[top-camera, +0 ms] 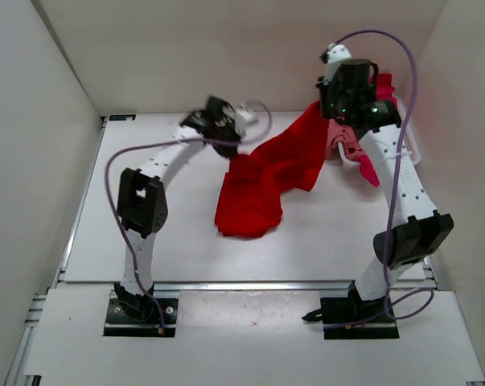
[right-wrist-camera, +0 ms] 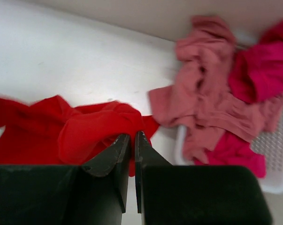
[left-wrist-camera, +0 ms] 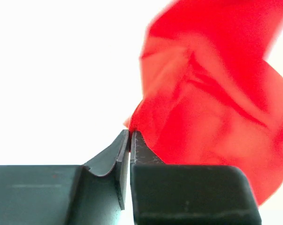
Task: Fold and stack the t-shirts
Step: Flatten out the tshirt
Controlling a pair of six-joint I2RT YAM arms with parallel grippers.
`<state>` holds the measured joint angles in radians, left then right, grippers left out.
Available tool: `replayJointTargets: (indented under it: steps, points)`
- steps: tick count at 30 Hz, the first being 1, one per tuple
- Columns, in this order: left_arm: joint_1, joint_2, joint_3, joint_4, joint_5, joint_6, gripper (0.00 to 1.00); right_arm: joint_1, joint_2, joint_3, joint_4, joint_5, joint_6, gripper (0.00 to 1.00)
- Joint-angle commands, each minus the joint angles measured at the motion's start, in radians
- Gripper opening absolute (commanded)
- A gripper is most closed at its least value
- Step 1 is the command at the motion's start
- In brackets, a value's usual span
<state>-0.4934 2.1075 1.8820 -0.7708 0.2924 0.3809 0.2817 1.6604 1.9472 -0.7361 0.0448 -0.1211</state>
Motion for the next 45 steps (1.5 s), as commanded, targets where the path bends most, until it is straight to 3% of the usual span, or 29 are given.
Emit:
replayJointTargets:
  steps: [1,4,5,7,13,17,19,23,25,28,30,34,38,41,45]
  points:
    - [0.224,-0.066,0.355,-0.053,-0.036,-0.077,0.00,-0.114,0.056,0.159,0.063,0.036,0.104,0.00]
    - [0.366,-0.095,0.563,-0.007,-0.074,-0.131,0.00,-0.110,0.183,0.503,0.073,0.124,0.037,0.00]
    - [0.395,-0.147,0.548,0.008,-0.091,-0.122,0.00,-0.099,0.209,0.585,0.078,0.142,0.014,0.00]
    - [0.418,-0.269,0.482,0.033,-0.134,-0.096,0.00,-0.052,0.194,0.579,0.081,0.165,-0.009,0.00]
    - [0.490,-0.524,0.292,0.016,-0.139,-0.096,0.00,0.030,-0.005,0.359,0.121,0.267,-0.075,0.00]
    - [0.552,-0.653,0.221,0.039,-0.196,-0.048,0.00,-0.013,-0.158,0.238,0.121,0.247,-0.109,0.00]
    - [0.556,-0.749,0.152,0.036,-0.199,-0.034,0.00,-0.053,-0.243,0.136,0.075,0.135,-0.088,0.00]
    - [0.521,-0.930,-0.142,0.007,-0.205,0.000,0.00,-0.251,-0.439,-0.156,-0.022,-0.311,0.009,0.00]
    - [0.509,-0.969,-0.300,-0.047,-0.193,-0.004,0.00,-0.242,-0.525,-0.295,-0.052,-0.361,-0.003,0.00]
    - [0.457,-0.985,-0.461,-0.091,-0.179,-0.019,0.00,-0.145,-0.545,-0.485,-0.063,-0.375,-0.035,0.00]
    - [0.428,-0.956,-0.526,-0.110,-0.167,-0.033,0.00,-0.037,-0.504,-0.510,-0.086,-0.349,-0.063,0.00]
    - [0.412,-0.884,-0.606,-0.101,-0.141,-0.066,0.00,-0.018,-0.384,-0.522,-0.030,-0.378,-0.084,0.00]
    - [0.411,-0.694,-0.453,-0.062,-0.197,-0.060,0.00,-0.093,-0.156,-0.371,0.194,-0.311,-0.025,0.00]
    - [0.482,-0.505,-0.003,-0.029,-0.266,-0.118,0.00,-0.127,0.003,-0.113,0.302,-0.170,0.083,0.00]
    - [0.492,-0.364,0.408,0.069,-0.401,-0.102,0.00,-0.118,0.099,0.175,0.426,0.047,0.043,0.00]
